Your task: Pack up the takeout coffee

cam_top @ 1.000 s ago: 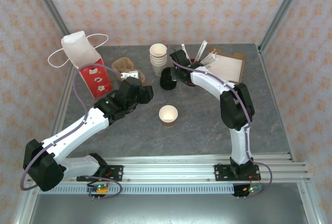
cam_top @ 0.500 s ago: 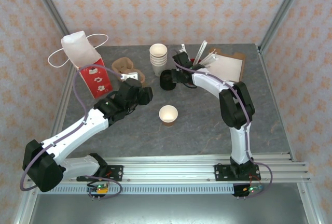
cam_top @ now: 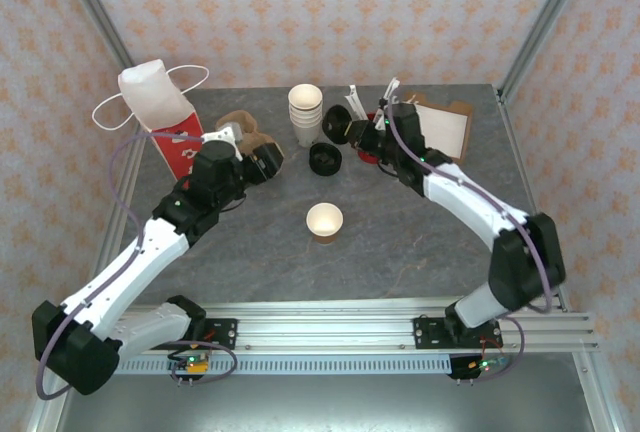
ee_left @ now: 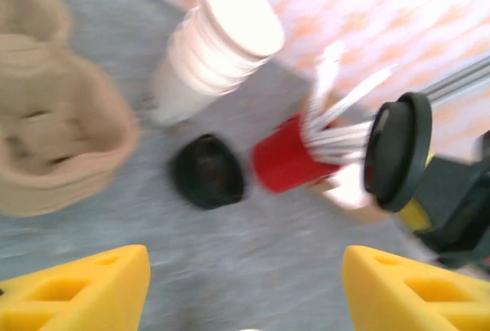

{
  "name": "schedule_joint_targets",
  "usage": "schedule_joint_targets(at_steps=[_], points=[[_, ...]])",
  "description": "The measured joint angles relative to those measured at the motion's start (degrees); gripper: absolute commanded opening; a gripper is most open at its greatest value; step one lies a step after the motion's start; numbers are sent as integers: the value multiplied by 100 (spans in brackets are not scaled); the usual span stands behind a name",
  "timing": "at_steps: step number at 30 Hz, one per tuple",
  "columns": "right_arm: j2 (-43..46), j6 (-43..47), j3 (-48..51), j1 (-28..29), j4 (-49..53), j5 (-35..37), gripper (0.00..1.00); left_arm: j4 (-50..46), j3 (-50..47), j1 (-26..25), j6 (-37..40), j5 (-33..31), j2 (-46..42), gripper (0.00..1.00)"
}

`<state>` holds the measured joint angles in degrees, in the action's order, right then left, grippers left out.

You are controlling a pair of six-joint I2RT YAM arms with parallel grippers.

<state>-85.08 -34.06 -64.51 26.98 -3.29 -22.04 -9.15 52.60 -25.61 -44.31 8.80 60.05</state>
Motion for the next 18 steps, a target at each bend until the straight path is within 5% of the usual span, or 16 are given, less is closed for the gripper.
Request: schedule_joint_targets(at_steps=[9,18], points=[[586,-1814,800,660,-2055,-551,17,2387,-2,0,-2201,1080,164,82],[291,-2629,887,741,-3167,-920,16,3147,120,0,-3082,1416,787,87]])
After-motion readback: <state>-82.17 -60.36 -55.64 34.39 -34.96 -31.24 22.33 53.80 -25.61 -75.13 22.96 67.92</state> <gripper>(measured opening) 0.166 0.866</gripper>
